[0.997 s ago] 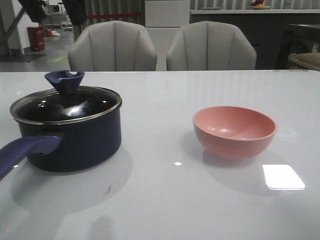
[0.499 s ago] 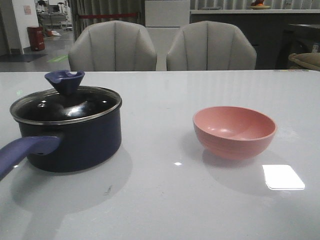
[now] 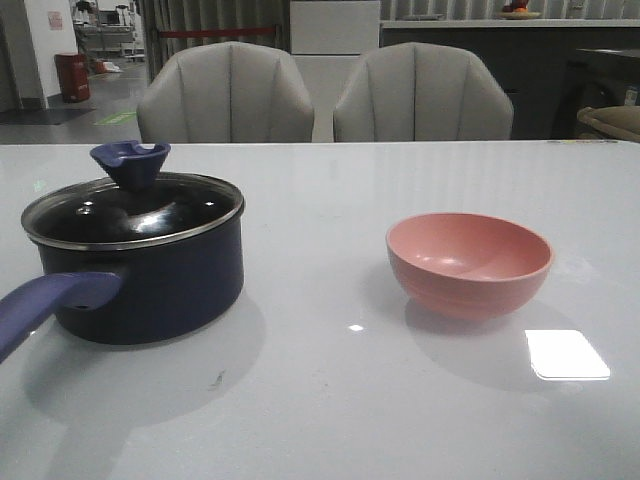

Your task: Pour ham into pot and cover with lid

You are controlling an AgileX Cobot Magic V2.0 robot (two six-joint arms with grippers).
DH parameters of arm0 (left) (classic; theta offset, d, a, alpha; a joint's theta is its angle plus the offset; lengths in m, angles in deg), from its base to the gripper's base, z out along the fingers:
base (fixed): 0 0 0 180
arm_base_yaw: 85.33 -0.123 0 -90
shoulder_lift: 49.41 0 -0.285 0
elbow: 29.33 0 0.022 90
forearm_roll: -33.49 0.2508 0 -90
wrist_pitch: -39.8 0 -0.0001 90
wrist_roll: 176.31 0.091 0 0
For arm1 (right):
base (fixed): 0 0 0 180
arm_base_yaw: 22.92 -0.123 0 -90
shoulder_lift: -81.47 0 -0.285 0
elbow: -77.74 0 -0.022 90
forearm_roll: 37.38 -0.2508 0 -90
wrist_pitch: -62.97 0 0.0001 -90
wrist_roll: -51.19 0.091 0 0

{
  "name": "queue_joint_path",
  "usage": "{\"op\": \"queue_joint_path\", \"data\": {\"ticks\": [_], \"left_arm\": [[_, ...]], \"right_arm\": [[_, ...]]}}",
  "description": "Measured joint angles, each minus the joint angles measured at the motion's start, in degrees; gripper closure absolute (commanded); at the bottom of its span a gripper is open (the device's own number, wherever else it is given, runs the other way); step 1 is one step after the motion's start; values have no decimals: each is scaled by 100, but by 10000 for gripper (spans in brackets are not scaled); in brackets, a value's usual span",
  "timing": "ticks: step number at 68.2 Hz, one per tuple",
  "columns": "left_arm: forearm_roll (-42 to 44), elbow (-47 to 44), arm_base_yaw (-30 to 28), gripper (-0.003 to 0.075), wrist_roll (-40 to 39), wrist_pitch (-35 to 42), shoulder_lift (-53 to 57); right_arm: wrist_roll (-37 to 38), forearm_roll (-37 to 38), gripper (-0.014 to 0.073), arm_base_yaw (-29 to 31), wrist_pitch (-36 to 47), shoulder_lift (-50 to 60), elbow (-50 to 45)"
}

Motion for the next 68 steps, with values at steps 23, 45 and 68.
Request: {"op": "queue_joint_path", "data": {"ticks": [23, 45, 68], "left_arm": [[-17, -1105, 0, 601, 0, 27, 1863], [-25, -1181, 0, 608, 0, 31, 1962], [-29, -1181, 0, 608, 0, 31, 1962]], "right_arm": [[0, 0, 447, 0, 0, 0, 0], [0, 0, 447, 0, 0, 0, 0], [0, 0, 447, 0, 0, 0, 0]]}}
